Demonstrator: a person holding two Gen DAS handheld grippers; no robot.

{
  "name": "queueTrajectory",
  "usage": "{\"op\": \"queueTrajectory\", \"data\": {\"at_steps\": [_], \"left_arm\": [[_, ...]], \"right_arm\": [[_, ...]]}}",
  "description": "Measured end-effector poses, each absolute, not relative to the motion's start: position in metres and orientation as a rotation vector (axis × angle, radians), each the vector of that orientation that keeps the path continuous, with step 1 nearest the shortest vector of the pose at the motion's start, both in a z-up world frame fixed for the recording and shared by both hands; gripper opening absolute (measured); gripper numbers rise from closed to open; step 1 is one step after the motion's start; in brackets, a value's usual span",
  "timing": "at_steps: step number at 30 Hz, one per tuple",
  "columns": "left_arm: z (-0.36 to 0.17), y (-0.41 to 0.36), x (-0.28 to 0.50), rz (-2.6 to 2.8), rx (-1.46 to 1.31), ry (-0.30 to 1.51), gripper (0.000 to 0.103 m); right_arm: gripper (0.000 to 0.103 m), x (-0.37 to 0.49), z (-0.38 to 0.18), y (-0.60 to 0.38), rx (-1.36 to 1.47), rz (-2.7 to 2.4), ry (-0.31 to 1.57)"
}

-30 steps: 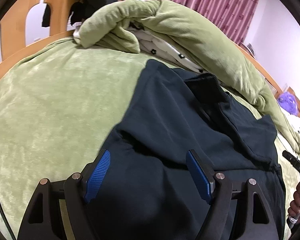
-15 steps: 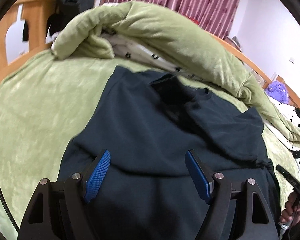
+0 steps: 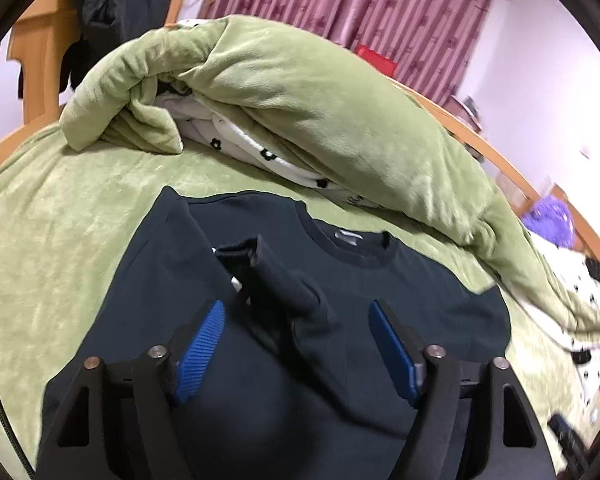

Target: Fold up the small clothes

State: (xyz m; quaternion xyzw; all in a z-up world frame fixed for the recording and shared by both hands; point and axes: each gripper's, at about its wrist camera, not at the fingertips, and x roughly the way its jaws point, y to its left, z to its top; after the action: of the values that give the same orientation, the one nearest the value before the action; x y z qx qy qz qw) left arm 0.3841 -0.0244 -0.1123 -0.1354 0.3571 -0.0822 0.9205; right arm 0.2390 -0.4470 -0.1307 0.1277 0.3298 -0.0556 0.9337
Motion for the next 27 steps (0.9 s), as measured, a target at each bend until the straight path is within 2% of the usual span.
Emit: {"op": "queueTrajectory", "data": {"at_steps": [1,5,6,8,9,18,22,27], "left_arm": [[-0.114,-0.024,0.391,-0.155,-0.293,0.734,0.063],[-0.117,-0.023,0.413,-0.112,-0.329,0.731,0.059],[-0.119,-0.023,0.418,-0.097,-0.337,0.743,0.053],[-0.12,-0.024,0.428,-0.086,-0.343,0.768,0.027],[-0.119,-0.026,0.431,-0.079,-0.323,0.773,0.01],[-0.067,-0.006,0.377,-0.107,-0.231,0.567,0.009],[-0.087,0.014,0.359,-0.07,-0.179,0.61,0.01],[-0.131,0.036,0.354,-0.053,-0.207,0.749,0.012]], "right_arm": [[0.044,0.239,-0.131,-0.449,0.266,-0.115,0.677],[0.044,0.239,-0.135,-0.456,0.283,-0.121,0.682],[0.044,0.24,-0.136,-0.456,0.282,-0.121,0.685],[0.044,0.241,-0.138,-0.455,0.267,-0.125,0.691],[0.044,0.241,-0.139,-0.453,0.254,-0.13,0.693],[0.044,0.243,-0.144,-0.445,0.231,-0.128,0.701],[0.044,0.241,-0.142,-0.444,0.237,-0.124,0.692],[0.044,0.243,-0.143,-0.44,0.23,-0.128,0.69]]}}
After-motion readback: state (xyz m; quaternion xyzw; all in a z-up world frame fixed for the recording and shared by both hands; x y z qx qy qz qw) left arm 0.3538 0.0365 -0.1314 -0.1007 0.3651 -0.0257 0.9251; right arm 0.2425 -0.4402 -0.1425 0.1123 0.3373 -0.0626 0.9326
